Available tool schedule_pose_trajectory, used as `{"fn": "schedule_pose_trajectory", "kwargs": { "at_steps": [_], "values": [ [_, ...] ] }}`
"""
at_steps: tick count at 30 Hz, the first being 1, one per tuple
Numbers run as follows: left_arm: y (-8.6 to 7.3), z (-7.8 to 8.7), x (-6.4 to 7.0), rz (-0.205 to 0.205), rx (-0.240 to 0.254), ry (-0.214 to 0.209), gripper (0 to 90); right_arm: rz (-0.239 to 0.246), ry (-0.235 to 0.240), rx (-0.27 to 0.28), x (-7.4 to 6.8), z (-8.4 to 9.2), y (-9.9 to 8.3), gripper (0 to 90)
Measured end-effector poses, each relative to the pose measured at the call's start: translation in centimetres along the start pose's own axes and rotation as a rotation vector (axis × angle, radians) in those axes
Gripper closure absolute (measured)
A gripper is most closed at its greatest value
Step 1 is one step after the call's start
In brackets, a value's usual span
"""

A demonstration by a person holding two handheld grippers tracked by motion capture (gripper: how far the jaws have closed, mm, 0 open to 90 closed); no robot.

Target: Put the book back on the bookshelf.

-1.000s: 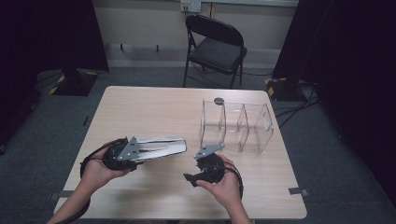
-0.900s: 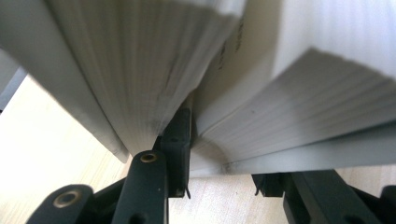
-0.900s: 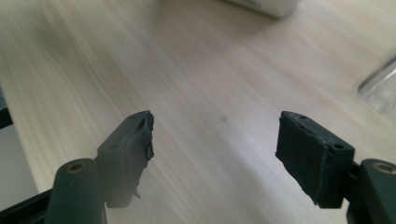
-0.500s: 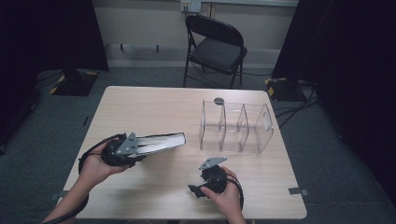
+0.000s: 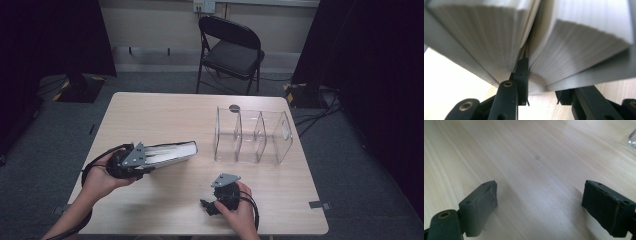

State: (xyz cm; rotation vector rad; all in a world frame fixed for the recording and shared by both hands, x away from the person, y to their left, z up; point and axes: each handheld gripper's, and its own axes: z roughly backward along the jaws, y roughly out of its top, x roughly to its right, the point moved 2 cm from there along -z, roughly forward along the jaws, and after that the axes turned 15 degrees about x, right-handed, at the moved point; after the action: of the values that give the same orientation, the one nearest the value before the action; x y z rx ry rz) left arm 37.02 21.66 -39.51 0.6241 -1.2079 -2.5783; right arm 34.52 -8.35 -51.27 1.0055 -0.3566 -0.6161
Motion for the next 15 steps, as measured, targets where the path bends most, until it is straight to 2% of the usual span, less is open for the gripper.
{"fn": "schedule_pose_trajectory", "kwargs": {
  "at_steps": [3, 15],
  "values": [
    [0.0, 0.4, 0.0, 0.006, 0.001, -0.015, 68.9, -0.007, -0.006, 0.032, 0.1, 0.0, -0.2, 11.3],
    [0.1, 1.3, 0.5, 0.008, 0.015, -0.076, 70.0, -0.004, -0.009, 0.031, 0.1, -0.1, -0.2, 11.3]
  ]
}}
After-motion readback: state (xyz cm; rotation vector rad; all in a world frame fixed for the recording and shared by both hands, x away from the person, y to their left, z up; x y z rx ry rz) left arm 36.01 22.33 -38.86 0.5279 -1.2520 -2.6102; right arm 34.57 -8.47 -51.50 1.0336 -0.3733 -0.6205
